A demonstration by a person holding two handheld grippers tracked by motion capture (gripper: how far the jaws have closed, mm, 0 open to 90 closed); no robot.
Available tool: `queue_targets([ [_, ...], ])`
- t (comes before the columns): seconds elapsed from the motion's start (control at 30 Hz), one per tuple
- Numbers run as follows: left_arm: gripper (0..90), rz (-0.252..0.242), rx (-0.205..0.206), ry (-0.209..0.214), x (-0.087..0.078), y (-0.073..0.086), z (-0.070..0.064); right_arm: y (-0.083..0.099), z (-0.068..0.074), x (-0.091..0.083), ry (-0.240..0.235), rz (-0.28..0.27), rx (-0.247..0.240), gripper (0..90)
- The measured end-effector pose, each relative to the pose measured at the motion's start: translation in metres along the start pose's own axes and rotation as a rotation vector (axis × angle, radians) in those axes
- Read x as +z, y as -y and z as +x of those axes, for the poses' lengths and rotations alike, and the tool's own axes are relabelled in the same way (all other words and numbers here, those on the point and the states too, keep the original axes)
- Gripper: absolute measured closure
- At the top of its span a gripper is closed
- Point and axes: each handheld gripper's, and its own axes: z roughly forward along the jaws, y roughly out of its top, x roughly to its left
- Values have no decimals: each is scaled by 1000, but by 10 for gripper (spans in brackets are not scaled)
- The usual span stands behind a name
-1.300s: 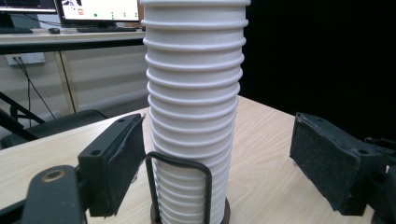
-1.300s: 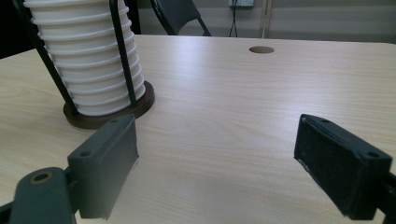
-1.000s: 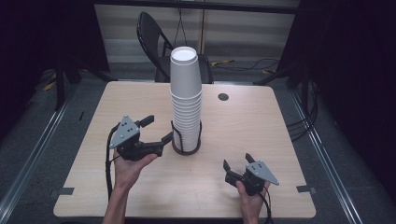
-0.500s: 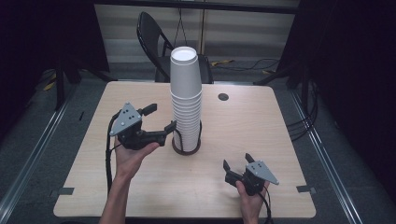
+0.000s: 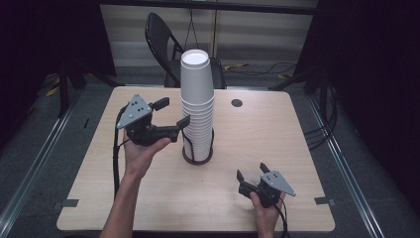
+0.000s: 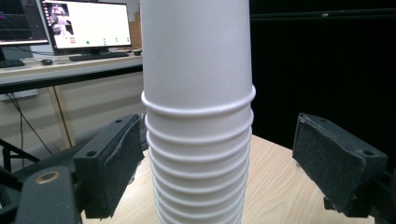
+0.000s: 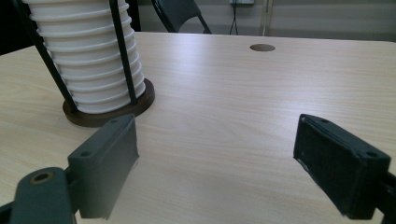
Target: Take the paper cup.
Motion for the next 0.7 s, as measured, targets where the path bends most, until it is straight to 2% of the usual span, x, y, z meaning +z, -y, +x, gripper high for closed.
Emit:
queue_targets([
  [0.2,157,11,4,6,7,-9,5,0,1,1,1,3,-11,133],
  [0.23,157,5,-7,8,8,-11,5,0,1,1,0,5,-11,133],
  [0.37,157,10,22,4,12,-20,6,0,1,1,-1,5,-7,133],
  [0.43,161,20,25,15,14,-23,7,0,1,1,-2,5,-8,133],
  [0.53,160,21,28,8,17,-26,9,0,1,1,-2,5,-8,134],
  [0.6,159,12,16,18,19,-29,10,0,1,1,-2,8,-8,134],
  [0.7,157,21,28,14,23,-36,12,0,1,1,-3,10,-8,134],
])
